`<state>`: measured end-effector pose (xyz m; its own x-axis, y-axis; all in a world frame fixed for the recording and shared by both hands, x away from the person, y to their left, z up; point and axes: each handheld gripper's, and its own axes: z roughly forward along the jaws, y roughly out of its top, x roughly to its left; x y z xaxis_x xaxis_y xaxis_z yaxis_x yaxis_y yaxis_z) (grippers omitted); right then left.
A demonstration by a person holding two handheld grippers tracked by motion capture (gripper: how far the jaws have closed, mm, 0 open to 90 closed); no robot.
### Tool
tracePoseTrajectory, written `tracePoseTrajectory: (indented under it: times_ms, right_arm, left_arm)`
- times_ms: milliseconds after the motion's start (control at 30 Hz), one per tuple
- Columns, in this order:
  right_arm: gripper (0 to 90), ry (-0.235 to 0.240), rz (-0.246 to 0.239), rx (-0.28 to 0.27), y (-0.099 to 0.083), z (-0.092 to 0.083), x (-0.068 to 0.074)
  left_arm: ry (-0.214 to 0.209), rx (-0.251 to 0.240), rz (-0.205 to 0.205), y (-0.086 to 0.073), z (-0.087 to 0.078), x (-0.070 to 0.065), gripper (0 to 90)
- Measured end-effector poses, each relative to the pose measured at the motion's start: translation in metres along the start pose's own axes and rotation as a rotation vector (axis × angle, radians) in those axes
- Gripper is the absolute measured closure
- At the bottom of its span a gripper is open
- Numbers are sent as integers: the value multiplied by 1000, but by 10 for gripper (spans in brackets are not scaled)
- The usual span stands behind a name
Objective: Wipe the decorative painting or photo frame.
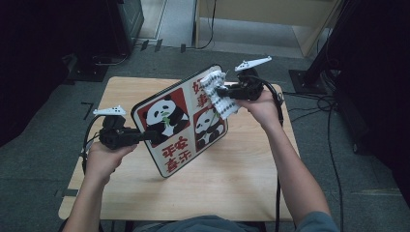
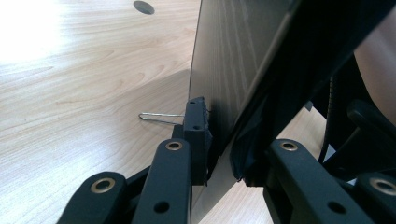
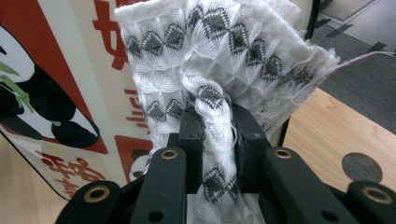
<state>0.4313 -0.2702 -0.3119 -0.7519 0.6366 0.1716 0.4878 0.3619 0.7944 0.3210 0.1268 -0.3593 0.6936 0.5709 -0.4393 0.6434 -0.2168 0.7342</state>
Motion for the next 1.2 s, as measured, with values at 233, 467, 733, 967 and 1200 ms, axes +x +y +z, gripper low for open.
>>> tracePoseTrajectory:
  times_ms: [233,467,733,967,1200]
  right_arm:
    - [775,7,6,6,-8,3,-2]
    - [774,12,10,12,-18,5,-3]
    - [774,21,24,40,-26,9,-5]
    - [774,22,29,46,-34,13,-6]
    - [774,29,41,65,-40,17,-6]
  left_arm:
    - [3,-2,3,0,0,0,772]
    - [1,-4,6,-1,0,0,772]
    - [0,-3,8,-1,0,0,772]
    - [-1,-3,8,-1,0,0,772]
    - [-2,-4,9,-1,0,1,772]
